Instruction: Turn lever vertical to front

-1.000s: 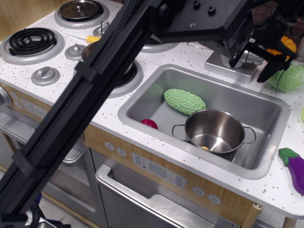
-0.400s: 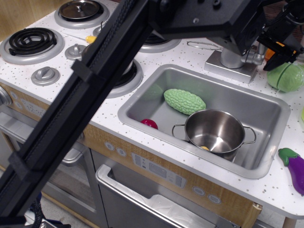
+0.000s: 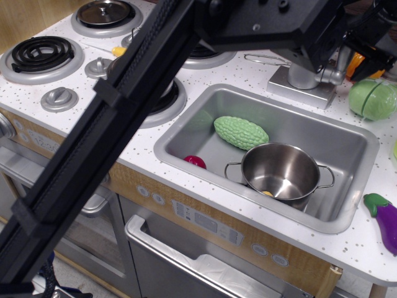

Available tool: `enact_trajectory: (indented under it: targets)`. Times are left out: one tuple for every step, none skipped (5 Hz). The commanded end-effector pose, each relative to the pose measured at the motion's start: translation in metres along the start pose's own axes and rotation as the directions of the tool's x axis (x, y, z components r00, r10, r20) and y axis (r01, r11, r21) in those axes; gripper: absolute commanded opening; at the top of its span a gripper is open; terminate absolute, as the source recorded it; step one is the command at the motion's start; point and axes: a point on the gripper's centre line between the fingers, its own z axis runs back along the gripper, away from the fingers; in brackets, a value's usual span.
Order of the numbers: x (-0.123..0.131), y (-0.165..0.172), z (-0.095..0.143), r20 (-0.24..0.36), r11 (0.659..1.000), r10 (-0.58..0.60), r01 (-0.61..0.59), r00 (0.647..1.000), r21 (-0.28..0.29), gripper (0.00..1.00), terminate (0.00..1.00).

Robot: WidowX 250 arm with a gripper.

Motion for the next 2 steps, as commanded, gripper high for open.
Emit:
enact_trajectory:
  targets:
    - [0.0308,0.0247,0.0453,0.114,0.999,0.040,-0.038,0.993,-0.018,1.00,0.00]
    - [0.0321,0.0253,0.0434,0.118,0.999,0.053,-0.051,0.992,-0.020,1.00,0.00]
